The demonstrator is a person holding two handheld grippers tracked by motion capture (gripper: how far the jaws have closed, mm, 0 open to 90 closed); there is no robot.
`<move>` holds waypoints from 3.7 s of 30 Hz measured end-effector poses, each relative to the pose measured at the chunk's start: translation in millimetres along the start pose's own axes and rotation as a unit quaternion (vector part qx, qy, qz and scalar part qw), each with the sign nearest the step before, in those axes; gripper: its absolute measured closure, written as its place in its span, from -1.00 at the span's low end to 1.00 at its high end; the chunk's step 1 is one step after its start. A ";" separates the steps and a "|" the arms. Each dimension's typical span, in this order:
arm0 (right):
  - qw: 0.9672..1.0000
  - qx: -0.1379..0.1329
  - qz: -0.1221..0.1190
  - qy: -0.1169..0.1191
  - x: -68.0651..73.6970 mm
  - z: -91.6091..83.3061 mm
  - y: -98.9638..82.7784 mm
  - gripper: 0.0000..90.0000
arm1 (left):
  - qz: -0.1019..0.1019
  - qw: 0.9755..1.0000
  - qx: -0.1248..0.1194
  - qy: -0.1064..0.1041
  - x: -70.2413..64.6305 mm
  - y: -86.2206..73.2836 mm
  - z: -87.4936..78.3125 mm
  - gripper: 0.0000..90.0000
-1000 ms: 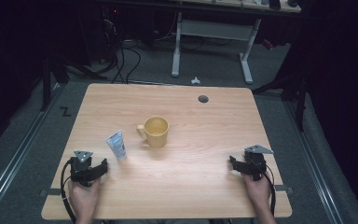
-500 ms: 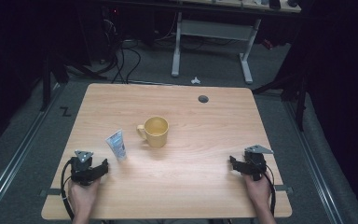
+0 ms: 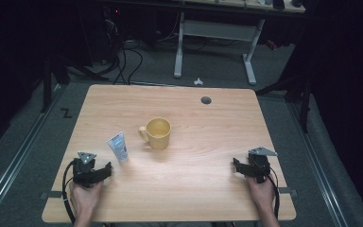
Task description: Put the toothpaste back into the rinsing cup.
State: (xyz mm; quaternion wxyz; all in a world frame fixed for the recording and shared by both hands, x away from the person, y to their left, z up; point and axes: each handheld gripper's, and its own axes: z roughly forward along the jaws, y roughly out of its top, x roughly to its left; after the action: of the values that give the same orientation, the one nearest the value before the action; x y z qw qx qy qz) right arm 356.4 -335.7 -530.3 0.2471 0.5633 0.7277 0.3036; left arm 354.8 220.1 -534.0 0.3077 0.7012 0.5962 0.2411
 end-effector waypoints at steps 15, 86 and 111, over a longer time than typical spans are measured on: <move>1.000 0.000 0.001 -0.001 -0.1 0.0 0.0 -0.36 | 0.011 0.999 -0.021 -0.021 -12.7 -0.2 -14.6 -0.51; 1.000 -0.001 0.000 -0.001 -0.5 -0.4 -0.4 -0.37 | 0.025 0.995 -0.072 -0.067 -53.3 61.7 -14.0 -0.16; 1.000 -0.001 0.000 -0.001 -0.6 -0.4 -0.5 -0.36 | 0.050 0.993 -0.077 -0.068 -54.0 60.6 -9.6 0.27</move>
State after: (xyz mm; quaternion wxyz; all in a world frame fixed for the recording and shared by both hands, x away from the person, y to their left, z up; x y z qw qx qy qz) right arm 356.0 -336.4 -530.3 0.2484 0.5633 0.7272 0.3036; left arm 380.3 162.3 -482.3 0.3880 0.7191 0.5178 0.2534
